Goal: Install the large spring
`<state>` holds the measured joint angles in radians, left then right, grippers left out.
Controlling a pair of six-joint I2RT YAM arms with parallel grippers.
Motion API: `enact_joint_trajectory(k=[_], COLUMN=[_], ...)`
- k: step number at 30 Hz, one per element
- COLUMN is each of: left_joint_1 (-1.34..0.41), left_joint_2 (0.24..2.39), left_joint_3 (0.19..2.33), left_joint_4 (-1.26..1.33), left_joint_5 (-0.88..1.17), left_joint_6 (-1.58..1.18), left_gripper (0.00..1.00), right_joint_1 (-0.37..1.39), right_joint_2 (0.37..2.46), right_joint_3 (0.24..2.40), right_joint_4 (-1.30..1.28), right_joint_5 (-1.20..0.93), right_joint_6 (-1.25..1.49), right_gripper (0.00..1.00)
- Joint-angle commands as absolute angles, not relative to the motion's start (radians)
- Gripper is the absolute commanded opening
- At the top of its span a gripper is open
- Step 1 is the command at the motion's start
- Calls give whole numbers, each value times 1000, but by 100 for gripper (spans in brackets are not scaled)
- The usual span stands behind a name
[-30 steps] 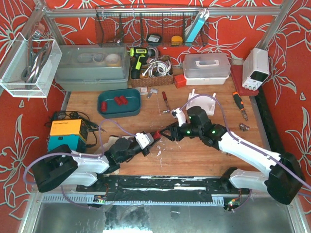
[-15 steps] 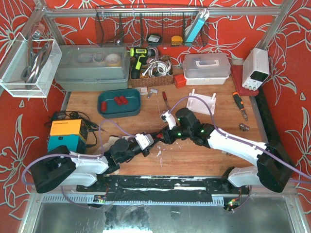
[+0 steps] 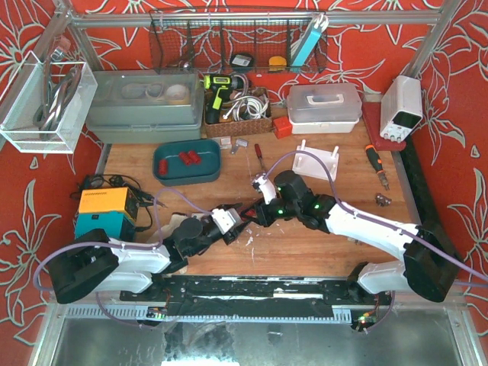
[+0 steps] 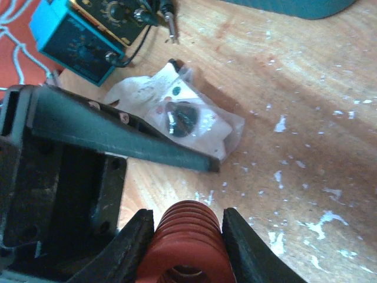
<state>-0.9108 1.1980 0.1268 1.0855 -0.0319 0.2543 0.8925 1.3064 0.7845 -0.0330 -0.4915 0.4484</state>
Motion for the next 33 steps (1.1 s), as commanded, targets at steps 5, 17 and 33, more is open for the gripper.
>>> enact_joint_trajectory(k=[5, 17, 33], left_joint_1=[-914, -914, -915], left_joint_2=[1161, 1155, 1121], left_joint_3=[159, 242, 256], left_joint_4=[1081, 912, 866], left_joint_5=[-218, -344, -324], left_joint_6=[201, 151, 127], left_gripper=[99, 100, 100], right_joint_1=[890, 668, 293], right_joint_2=[1221, 1213, 1499], right_joint_3=[836, 928, 1134], right_joint_4=[-147, -233, -256], right_joint_5=[-105, 326, 293], right_joint_6=[424, 304, 271], right_gripper=[0, 0, 0])
